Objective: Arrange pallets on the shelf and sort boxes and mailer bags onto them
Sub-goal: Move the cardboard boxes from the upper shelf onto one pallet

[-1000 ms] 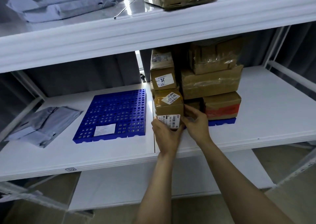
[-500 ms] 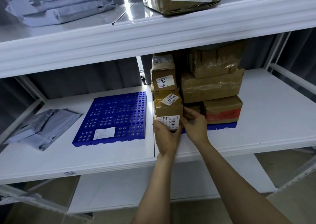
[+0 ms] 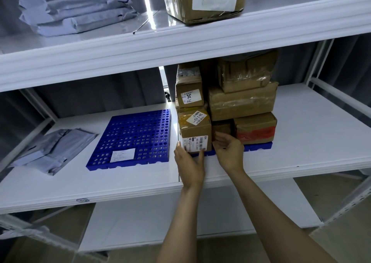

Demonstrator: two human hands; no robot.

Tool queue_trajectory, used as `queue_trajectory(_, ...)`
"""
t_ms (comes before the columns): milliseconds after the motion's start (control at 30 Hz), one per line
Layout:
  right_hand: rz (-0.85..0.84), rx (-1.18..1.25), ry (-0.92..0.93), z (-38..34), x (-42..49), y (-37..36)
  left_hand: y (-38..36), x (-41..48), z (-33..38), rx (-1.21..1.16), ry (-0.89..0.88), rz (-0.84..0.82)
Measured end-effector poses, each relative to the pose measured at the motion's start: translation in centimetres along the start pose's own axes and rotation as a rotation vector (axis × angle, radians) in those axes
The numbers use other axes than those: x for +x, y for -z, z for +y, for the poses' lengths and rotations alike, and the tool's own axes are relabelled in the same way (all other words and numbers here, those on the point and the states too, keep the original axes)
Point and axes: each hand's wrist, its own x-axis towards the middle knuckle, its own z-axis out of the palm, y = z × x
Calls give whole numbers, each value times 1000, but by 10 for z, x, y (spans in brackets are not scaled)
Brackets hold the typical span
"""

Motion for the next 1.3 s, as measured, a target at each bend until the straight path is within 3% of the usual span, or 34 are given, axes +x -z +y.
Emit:
queue_trajectory(167,3,-15,63,-17,-10,6,9,-11,22,79,-49,86)
queue_trajectory(367,59,-73,302,-51,-27,21,36,-17,56,156,-227,188)
queue_trajectory(533,327,-102,678,-105,-41,39,73,-22,112,39,-633,416)
queue_trajectory(633,471,-47,784,-149,-41,52,94,-20,169,-36,-809,552)
queue_trajectory(800,601,14,793,-203,-35,74,107,-6,260,-86,-833,611)
queue_trajectory(1100,623,113,749,-220,-31,96,84,30,328,212,-624,542)
queue_trajectory(1200,600,143,711,-215,-33,103,85,35,321,157,-623,513)
queue_trajectory(1300,582,225,668,-212,-35,110,97,27,309,-74,-787,491)
